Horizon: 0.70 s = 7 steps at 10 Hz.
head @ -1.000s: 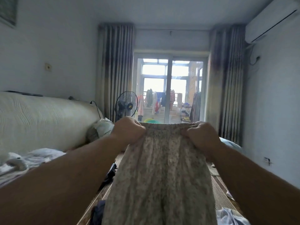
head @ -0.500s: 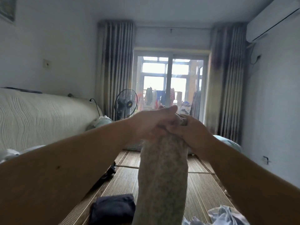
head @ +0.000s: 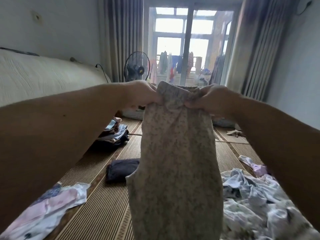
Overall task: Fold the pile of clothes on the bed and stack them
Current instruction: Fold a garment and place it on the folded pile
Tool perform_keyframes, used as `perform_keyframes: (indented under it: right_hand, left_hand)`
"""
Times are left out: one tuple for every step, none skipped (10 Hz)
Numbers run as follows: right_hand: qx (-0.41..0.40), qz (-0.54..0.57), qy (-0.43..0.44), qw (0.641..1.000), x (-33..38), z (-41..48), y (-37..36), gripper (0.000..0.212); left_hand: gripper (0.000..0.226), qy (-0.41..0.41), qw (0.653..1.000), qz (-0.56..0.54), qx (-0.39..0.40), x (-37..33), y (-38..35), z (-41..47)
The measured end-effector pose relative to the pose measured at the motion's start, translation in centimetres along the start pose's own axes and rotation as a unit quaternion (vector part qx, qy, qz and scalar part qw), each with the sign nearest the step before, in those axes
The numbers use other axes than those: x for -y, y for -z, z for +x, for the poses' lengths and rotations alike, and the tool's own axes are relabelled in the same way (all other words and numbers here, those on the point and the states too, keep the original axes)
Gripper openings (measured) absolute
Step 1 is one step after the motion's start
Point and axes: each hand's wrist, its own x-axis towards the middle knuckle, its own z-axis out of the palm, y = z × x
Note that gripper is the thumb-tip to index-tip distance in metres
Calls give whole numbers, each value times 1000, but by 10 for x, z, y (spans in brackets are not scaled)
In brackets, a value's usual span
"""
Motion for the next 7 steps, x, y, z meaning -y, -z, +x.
perform_keyframes:
  right_hand:
    - [-35,-143,-31,989,-17,20,-13,29]
    - [-80,-127,-23,988,-36,43,-21,24]
    - [-179,-42,28,982,-45,60,-22,23]
    - [-304,-153,122,933,-45,70,-19,32]
    - [-334,-150,175,914,-49,71,-24,29]
    - [-270,-176,142,936,-64,59,-37,25]
    - [-171,-156,89,969,-96,31,-66,23]
  left_hand:
    - [13,34,998,44,-24,3,-20,16]
    - [18,42,994,65,-74,8,-33,35]
    - [15,-29,984,118,-134,10,-35,61]
    - [23,-128,957,93,-245,10,-37,75]
    - [27,-208,954,55,-211,14,-42,75]
    - [29,-207,962,67,-167,38,-59,67]
    - [15,-125,972,117,-161,73,-92,44]
